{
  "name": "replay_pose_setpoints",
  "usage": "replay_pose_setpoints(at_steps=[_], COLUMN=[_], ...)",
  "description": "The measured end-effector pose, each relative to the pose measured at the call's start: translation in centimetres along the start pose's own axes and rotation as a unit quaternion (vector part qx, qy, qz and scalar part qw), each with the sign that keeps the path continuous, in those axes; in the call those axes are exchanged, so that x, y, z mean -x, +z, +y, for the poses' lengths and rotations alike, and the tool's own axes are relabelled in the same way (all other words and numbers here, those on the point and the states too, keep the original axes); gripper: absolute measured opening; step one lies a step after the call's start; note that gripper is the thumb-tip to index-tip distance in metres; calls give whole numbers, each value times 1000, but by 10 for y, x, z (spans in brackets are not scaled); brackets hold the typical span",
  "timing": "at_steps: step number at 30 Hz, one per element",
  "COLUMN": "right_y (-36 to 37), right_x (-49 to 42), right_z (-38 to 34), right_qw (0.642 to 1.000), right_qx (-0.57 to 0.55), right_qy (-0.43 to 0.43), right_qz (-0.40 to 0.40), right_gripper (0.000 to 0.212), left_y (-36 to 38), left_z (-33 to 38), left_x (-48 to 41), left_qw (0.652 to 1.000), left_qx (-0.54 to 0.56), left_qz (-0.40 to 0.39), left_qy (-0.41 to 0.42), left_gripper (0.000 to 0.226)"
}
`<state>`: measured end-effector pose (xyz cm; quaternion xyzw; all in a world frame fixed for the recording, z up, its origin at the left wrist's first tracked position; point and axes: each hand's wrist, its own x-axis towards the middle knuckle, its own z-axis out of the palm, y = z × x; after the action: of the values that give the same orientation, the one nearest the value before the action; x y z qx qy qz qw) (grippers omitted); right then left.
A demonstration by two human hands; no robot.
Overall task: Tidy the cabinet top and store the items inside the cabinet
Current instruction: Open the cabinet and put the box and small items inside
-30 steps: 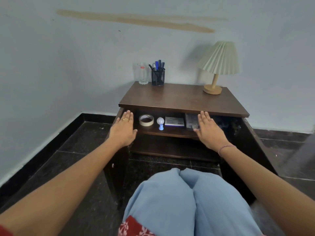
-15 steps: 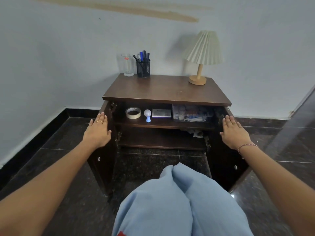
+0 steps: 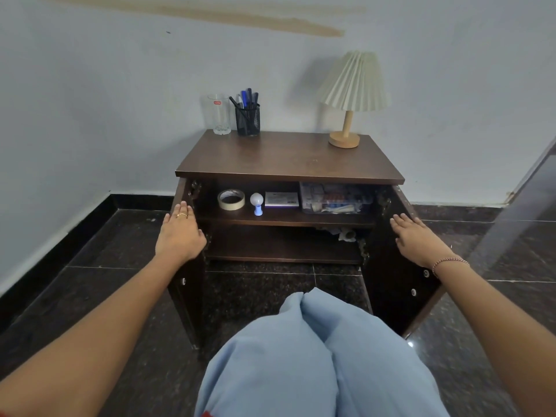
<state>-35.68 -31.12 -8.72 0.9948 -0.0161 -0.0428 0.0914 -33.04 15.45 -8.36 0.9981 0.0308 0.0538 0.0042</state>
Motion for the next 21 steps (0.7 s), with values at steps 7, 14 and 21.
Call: replay_pose_setpoints(at_steps=[7, 14, 21], right_y=[2, -4, -8], right_x=[-1, -2, -10], right_z=[-11, -33, -52], right_qw=[997, 990, 970], right_qx=[-60, -123, -197], right_qy=[-3, 16, 77], right_qz=[47, 74, 124], right_gripper=[54, 53, 52], left_y=[-3, -6, -3], left_z=[21, 31, 43], left_x=[-1, 5, 5], left_qw=[998, 995, 986], left_qx=[47, 74, 124], left_qz=[10, 36, 79], left_qy=[-31, -48, -84], left_gripper=[62, 60, 54])
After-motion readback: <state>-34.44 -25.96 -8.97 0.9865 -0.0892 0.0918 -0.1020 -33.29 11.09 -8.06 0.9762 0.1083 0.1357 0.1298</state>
